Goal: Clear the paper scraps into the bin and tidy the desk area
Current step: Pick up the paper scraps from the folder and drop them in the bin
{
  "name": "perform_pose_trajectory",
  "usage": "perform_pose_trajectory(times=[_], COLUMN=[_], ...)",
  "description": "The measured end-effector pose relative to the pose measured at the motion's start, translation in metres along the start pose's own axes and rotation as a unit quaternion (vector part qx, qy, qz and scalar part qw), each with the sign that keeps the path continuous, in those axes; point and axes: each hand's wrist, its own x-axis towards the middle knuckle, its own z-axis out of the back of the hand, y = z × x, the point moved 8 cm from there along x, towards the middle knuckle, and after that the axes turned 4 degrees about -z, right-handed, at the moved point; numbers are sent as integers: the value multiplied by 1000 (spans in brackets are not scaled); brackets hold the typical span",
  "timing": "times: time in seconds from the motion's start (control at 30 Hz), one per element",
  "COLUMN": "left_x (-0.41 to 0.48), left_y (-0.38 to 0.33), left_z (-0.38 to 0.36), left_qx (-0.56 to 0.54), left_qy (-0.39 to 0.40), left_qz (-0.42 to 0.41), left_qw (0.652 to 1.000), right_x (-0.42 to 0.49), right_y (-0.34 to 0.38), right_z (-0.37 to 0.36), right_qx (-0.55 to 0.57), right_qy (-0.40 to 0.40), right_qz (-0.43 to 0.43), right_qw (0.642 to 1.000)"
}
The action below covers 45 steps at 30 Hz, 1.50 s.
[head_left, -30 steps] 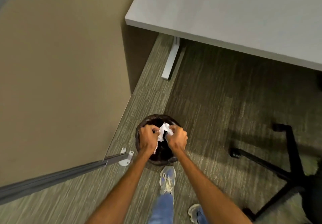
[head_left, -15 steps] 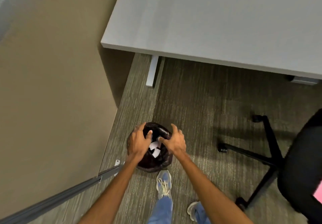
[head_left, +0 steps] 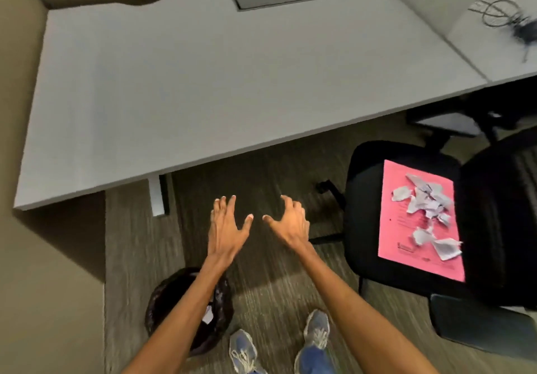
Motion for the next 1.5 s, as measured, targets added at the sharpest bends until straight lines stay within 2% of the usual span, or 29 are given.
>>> perform_pose_trajectory(times=[0.33, 0.6, 0.77, 0.93, 1.1, 1.23, 1.5], left_x=[41, 43, 41, 53, 64, 71, 69], left_y=[-185, -298, -349, -385, -401, -403, -405], left_z=[-70, -185, -272, -347, -395, -417, -402], left_qx=[36, 69, 89, 111, 106, 118, 110], left_qy=[64, 184, 252, 255, 271, 291, 224], left_qz=[-152, -205, -235, -268, -249, -229, -263], left_qw=[986, 959, 935, 922, 924, 921, 932], right_x=[35, 53, 59, 73, 83, 92, 103], right_y=[-119, -276, -364, -411, -422, -417, -409], right_z=[163, 248, 252, 223, 208, 205, 206], right_qx=[50, 43, 46, 31, 69, 56, 23], right_qy=[-107, -147, -102, -58, -93, -123, -152], right_qz=[-68, -198, -285, -333, -315, -287, -271], right_qw=[991, 968, 952, 941, 942, 948, 950])
